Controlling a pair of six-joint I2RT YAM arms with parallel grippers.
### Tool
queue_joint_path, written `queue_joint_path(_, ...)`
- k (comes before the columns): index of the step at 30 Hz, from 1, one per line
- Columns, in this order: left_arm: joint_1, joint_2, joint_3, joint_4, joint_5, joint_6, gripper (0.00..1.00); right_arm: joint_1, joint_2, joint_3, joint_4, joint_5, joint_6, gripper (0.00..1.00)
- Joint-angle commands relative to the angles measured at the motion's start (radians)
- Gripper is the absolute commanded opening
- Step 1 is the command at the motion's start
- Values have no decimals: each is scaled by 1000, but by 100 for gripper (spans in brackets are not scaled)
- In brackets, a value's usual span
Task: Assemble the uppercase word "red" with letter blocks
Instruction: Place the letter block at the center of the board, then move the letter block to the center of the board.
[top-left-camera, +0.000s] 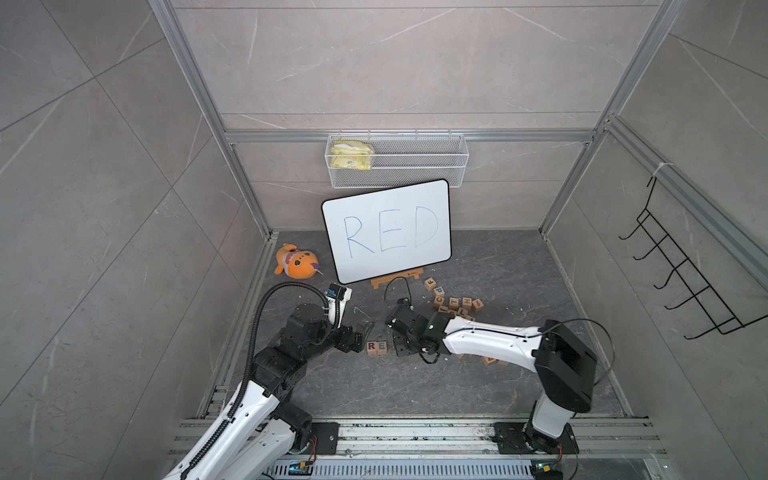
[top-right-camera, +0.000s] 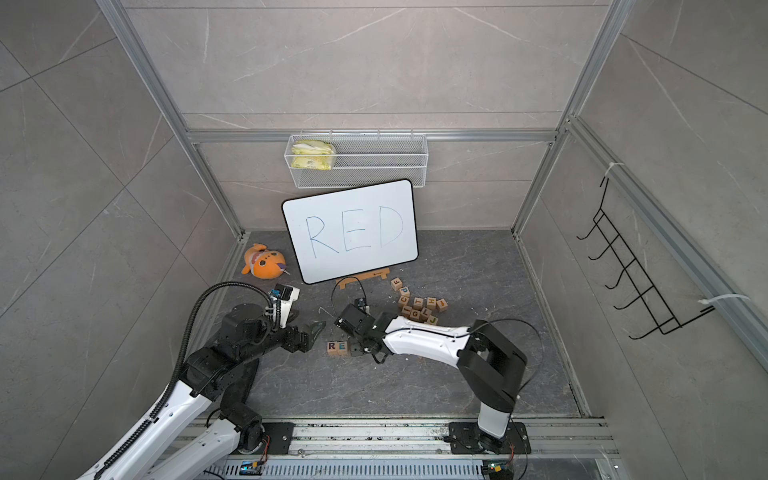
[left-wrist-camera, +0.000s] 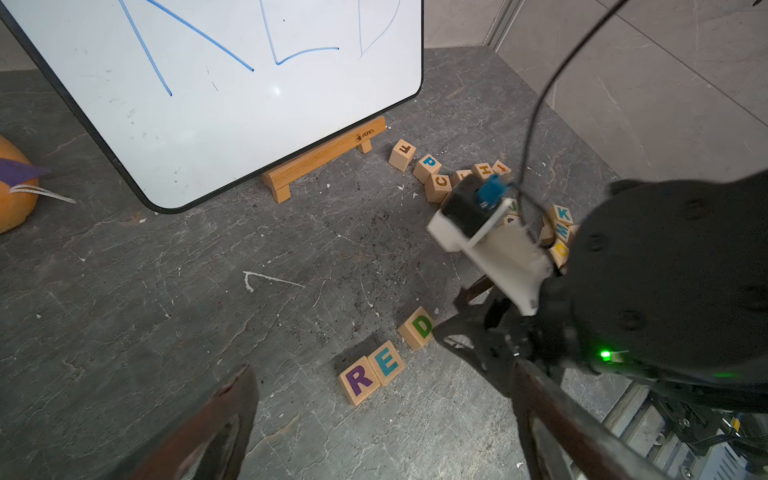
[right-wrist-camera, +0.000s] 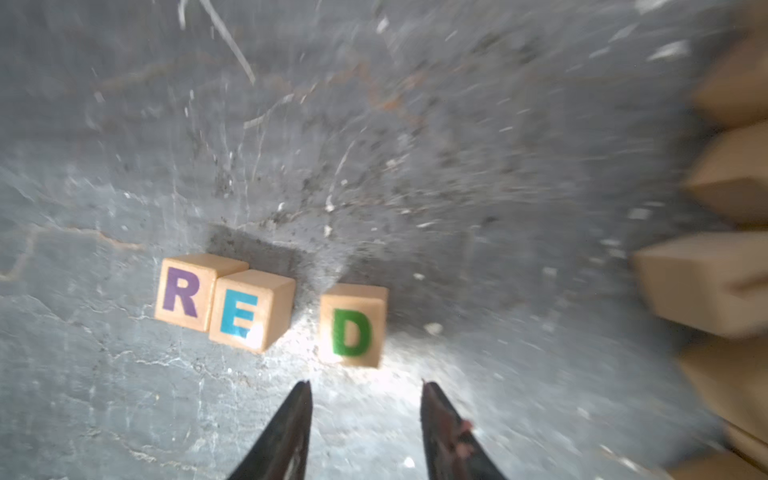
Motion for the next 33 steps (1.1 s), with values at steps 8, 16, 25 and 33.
queue_joint_path(8,4,3,11,6,-6,27,98,-60,-467,-241,-338,754,456,100)
queue_joint_path(16,4,5,11,5,-13,30,97,-103,-352,-209,-320,560,366,100)
queue_joint_path(25,3,11,11,3,-11,33,97,-82,-371,-336,201,105,46,94)
queue_joint_path(33,3,29,16,-6,7,32,97,-27,-187,-280,301,-87,44,22)
